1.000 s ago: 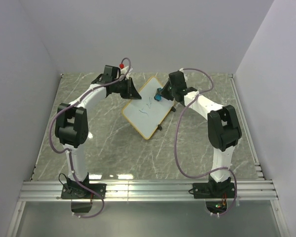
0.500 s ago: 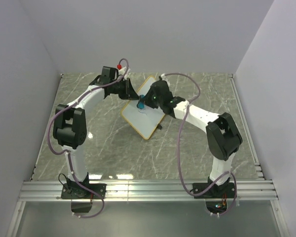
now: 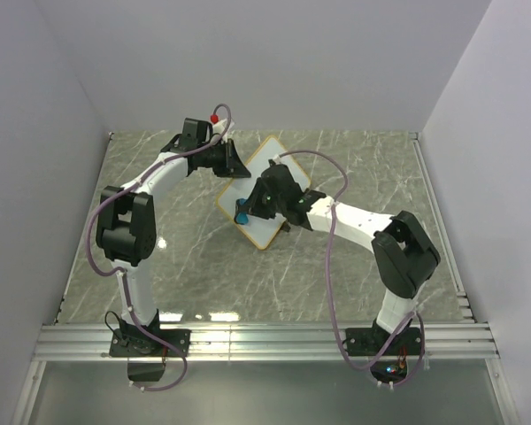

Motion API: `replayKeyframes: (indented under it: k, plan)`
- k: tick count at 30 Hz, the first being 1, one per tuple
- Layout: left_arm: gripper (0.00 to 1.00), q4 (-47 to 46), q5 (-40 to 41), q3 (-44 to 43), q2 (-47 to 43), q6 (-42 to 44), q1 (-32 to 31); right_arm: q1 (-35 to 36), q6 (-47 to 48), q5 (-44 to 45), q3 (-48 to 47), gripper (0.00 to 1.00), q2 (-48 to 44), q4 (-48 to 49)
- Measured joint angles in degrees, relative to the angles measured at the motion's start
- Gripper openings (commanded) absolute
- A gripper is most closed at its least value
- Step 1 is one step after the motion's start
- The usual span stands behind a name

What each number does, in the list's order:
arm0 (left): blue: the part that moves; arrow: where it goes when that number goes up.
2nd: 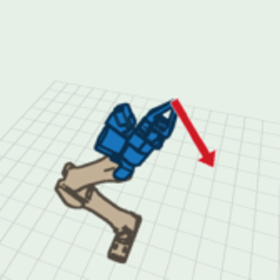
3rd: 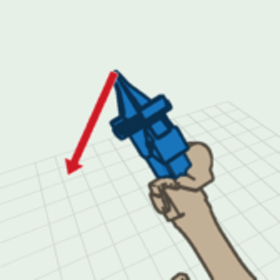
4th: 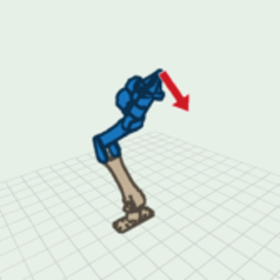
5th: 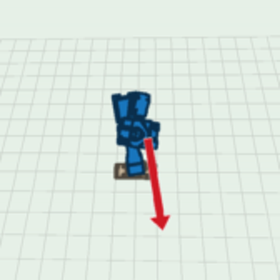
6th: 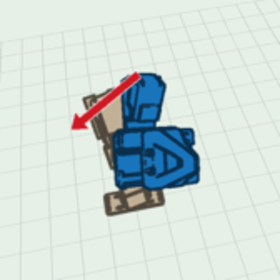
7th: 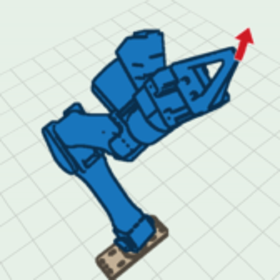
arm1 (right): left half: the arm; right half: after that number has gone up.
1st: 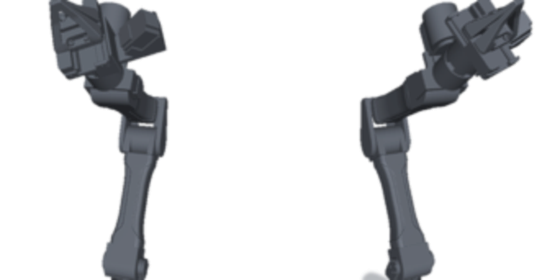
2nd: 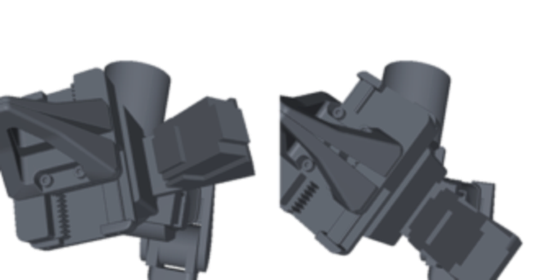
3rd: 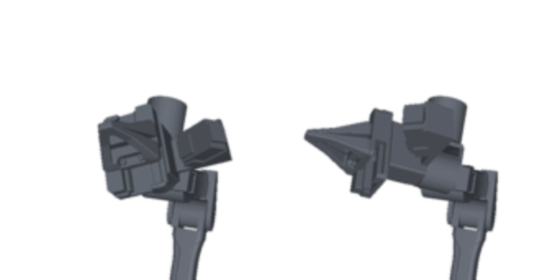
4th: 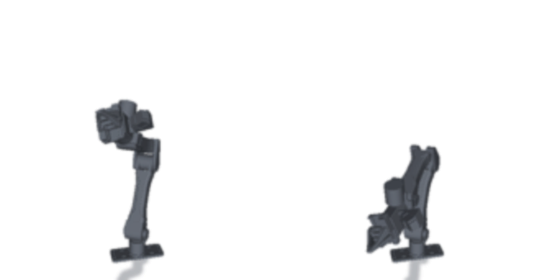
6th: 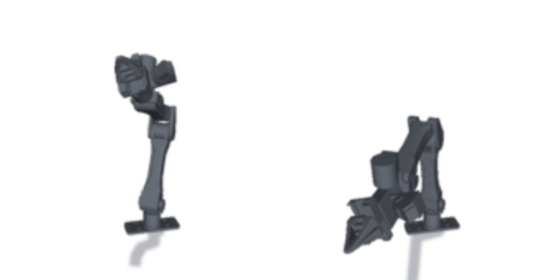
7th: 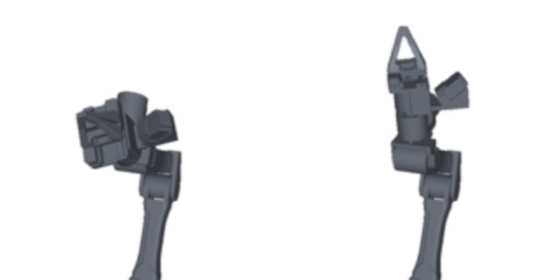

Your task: Erase the whiteboard

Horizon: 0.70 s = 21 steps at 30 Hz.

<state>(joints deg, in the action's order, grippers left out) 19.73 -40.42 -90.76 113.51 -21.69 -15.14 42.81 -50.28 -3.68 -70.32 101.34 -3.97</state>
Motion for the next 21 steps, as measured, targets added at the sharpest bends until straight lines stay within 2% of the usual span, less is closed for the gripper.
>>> replayKeyframes:
  k: [4,12,21]
  plan:
    - [0.00,-0.20,0.26,0.00,0.00,0.02,-0.15,-2.64,0.22,-1.20,-0.79,0.00,0.44,-1.01]
    - [0.00,-0.09,0.87,0.17,-0.46,-0.07,-0.44,-15.47,0.96,0.28,-4.17,0.00,5.55,-2.75]
    - [0.00,-0.17,2.62,0.44,-0.98,-0.26,-0.24,-16.98,3.45,2.27,-18.69,0.00,13.29,-8.83]
